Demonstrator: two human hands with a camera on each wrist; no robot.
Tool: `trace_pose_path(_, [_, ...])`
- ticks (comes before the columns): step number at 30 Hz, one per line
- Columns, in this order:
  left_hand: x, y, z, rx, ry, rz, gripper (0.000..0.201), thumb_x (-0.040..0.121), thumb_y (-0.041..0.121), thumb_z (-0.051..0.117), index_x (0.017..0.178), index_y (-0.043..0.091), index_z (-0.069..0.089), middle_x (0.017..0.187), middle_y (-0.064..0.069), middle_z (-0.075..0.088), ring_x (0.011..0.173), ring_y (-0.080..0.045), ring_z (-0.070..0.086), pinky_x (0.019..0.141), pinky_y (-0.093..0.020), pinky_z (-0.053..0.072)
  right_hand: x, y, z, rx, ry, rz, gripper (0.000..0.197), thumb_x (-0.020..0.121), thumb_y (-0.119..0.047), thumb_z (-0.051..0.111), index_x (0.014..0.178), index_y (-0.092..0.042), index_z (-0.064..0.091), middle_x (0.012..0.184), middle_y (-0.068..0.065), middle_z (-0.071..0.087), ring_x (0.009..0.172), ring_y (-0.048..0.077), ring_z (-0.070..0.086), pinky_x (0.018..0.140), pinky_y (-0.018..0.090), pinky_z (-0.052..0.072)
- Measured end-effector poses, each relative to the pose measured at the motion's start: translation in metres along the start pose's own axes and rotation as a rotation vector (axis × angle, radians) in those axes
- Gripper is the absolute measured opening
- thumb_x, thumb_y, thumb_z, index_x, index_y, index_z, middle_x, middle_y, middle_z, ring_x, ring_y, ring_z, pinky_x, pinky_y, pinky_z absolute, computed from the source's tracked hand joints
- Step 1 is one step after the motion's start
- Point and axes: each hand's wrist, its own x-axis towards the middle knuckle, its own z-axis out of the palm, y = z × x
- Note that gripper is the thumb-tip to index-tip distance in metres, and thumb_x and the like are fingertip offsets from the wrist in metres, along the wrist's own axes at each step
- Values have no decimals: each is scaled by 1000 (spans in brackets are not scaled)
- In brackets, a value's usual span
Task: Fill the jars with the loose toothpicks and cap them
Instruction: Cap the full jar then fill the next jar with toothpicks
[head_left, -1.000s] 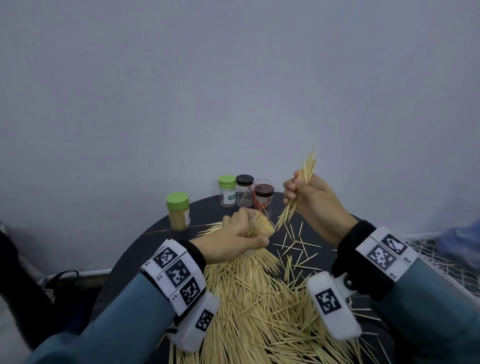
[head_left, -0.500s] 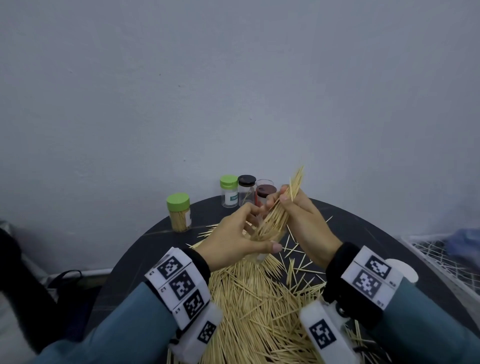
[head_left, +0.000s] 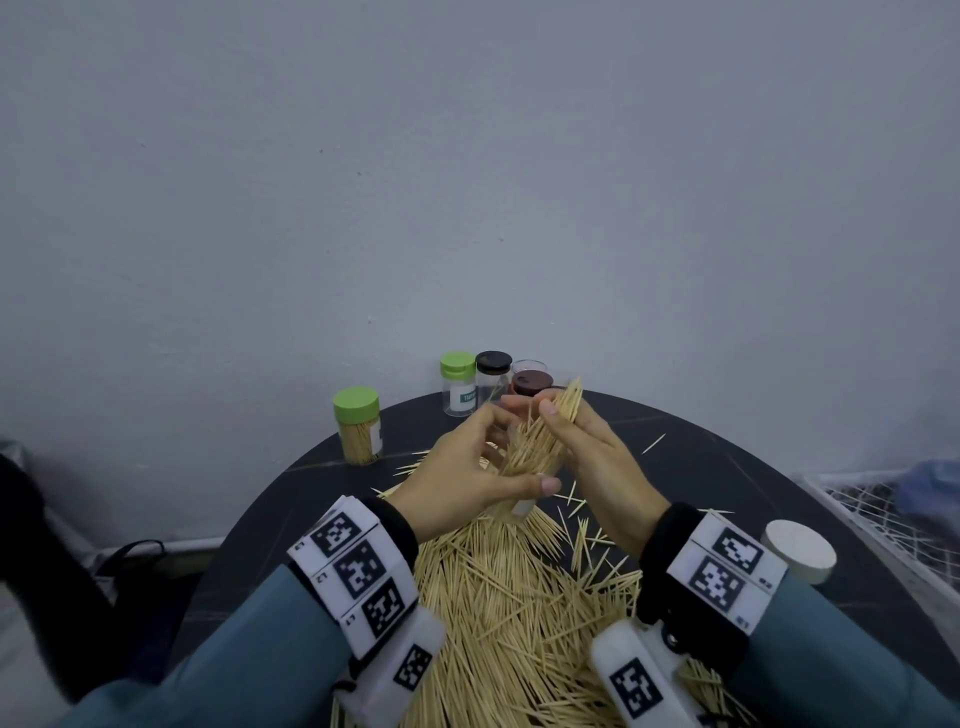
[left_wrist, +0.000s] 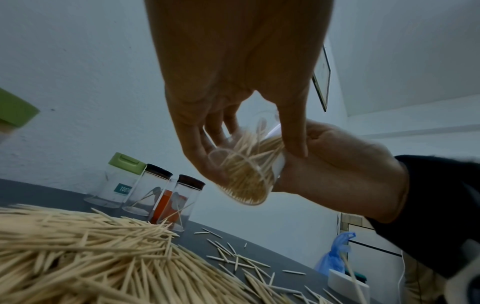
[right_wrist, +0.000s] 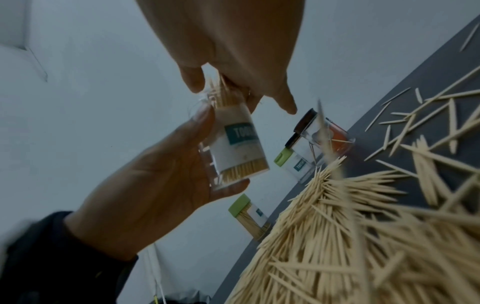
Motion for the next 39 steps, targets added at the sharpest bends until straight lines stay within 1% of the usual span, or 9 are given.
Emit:
trace_pose_path(4, [0, 0, 1, -4, -32, -29, 55, 70, 36, 79, 115, 21, 50, 104, 7, 58, 92, -7, 54, 77, -17, 44, 1, -1, -2, -34, 49, -36, 36, 98, -36, 34, 85, -26, 66, 116, 0, 66, 110, 19, 61, 93, 37, 49])
trace_pose_path(8, [0, 0, 3, -20, -38, -21, 52, 70, 32, 80, 112, 20, 52, 105, 6, 60, 87, -4, 54, 74, -12, 44, 1, 2, -3, -63, 69, -45, 40, 101, -32, 26, 81, -13, 56, 114, 2, 67, 106, 21, 63, 88, 30, 52])
trace_pose_path(12, [2, 0, 2, -65, -14, -21, 55, 70, 29, 80, 116, 17, 53, 114, 11, 59, 92, -8, 57, 79, -16, 47, 2, 8, -4, -91, 21, -25, 35, 101, -21, 32, 98, 0, 59, 114, 2, 66, 104, 18, 63, 90, 29, 51])
trace_pose_path(16, [4, -5, 0, -91, -14, -67, 62, 62, 42, 83, 112, 19, 53, 107, -3, 65, 97, -19, 62, 85, -29, 49, 5, 2, -8, -102, 19, -84, 27, 100, -22, 33, 113, -12, 54, 115, -2, 67, 115, 18, 57, 101, 38, 43])
trace_pose_path(20, [4, -5, 0, -127, -33, -81, 62, 65, 38, 83, 115, 17, 53, 107, -4, 65, 96, -17, 62, 83, -27, 51, 6, 2, -11, -190, -16, -106, 33, 101, -25, 32, 117, -17, 60, 119, -3, 64, 121, 14, 53, 109, 44, 35])
trace_pose_path(24, [5, -8, -2, -178, -4, -139, 68, 61, 41, 82, 117, 17, 52, 110, -5, 65, 100, -19, 63, 88, -33, 53, 2, 4, -7, -270, -76, -57, 34, 100, -25, 33, 116, -19, 63, 120, -4, 62, 117, 12, 55, 105, 31, 41])
trace_pose_path(29, [6, -11, -3, -190, -10, -153, 72, 55, 45, 81, 116, 21, 52, 111, -3, 65, 102, -20, 64, 91, -37, 53, 4, 0, -9, -253, -114, -68, 51, 89, -49, 29, 117, -23, 63, 116, -10, 66, 115, 2, 55, 101, 21, 36])
trace_pose_path(34, [6, -11, -2, -124, -32, -127, 78, 55, 50, 78, 123, 23, 50, 112, -2, 64, 100, -17, 63, 87, -34, 54, 7, 2, -13, -266, -105, -218, 28, 96, -14, 42, 110, -4, 63, 106, 6, 68, 103, 7, 62, 87, 17, 48])
trace_pose_path(39, [6, -10, -3, -88, -37, -102, 75, 51, 56, 80, 113, 24, 54, 110, -2, 64, 99, -17, 62, 86, -30, 51, 10, 8, -18, -288, -56, -235, 20, 93, -10, 50, 105, -3, 65, 102, 6, 70, 100, 10, 65, 88, 24, 51])
